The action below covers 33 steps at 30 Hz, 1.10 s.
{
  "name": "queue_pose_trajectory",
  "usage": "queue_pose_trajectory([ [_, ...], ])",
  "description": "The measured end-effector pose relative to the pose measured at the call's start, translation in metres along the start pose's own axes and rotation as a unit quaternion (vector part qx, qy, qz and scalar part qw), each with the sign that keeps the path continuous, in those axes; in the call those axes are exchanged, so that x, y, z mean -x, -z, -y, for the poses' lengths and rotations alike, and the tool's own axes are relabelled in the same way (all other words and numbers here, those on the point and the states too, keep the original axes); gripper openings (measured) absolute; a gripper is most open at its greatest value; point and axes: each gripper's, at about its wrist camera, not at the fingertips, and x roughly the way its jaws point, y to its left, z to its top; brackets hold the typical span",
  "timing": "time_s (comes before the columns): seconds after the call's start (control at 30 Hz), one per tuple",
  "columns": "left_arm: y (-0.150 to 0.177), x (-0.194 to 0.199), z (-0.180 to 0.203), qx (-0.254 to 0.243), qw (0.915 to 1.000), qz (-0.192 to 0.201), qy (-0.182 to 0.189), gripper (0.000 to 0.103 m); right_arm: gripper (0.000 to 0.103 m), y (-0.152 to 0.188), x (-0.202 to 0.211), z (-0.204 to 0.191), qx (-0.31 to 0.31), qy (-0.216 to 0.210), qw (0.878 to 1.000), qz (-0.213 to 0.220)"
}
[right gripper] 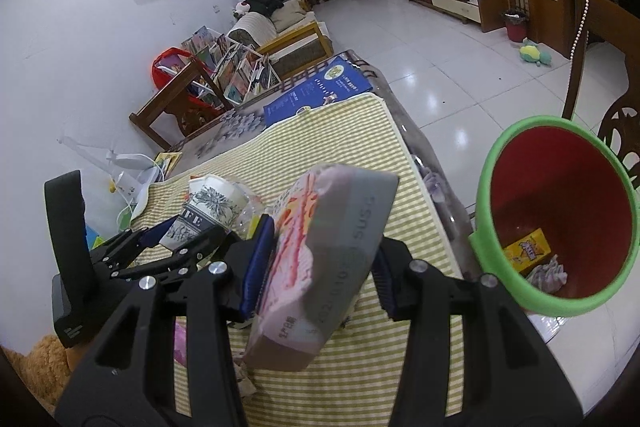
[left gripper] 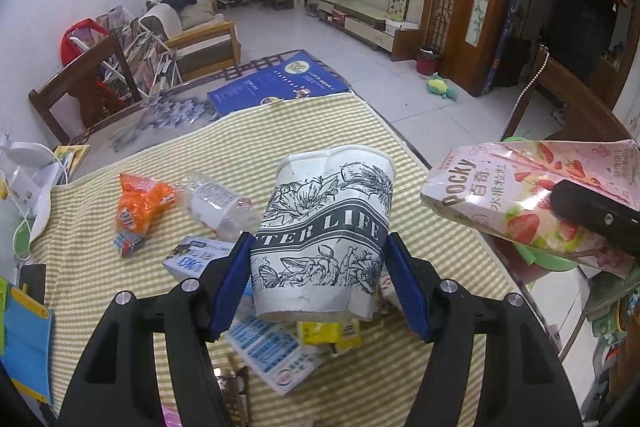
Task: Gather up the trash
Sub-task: 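Carry the pink snack bag to the bucket and release it with the right tool, then drop the white paper cup into the red bucket with the left tool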
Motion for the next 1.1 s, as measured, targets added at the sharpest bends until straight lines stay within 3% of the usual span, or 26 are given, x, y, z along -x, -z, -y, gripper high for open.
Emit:
queue_pose_trajectory([
  [0.33,-0.015,-0.008,0.050,-0.008,0.9998,-0.004,0.018,0.063,0.045,-0.015,0.016,0.046,-0.016,0.016,1.000,0.011],
  [0.7,-0.034,-0.021,0.128,-0.040,0.9968,-0.012,0.068,0.063,0.046,-0.021,0.044,0.144,-0.062,0.117,0.991,0.020],
  [0.77,-0.036,-0.025,0.144,-0.047,0.9956,-0.017,0.079,0.063,0.049,-0.017,0.047,0.158,-0.073,0.129,0.989,0.016],
  [0.8,-0.037,-0.027,0.151,-0.052,0.9948,-0.020,0.085,0.063,0.062,-0.015,0.051,0.166,-0.084,0.137,0.987,0.019],
  [0.87,-0.039,-0.030,0.170,-0.066,0.9925,-0.025,0.100,0.063,0.072,-0.011,0.063,0.176,-0.100,0.140,0.984,0.037],
  [1.1,-0.051,-0.042,0.227,-0.098,0.9826,-0.025,0.156,0.064,0.078,0.005,0.096,0.196,-0.119,0.179,0.975,0.061],
])
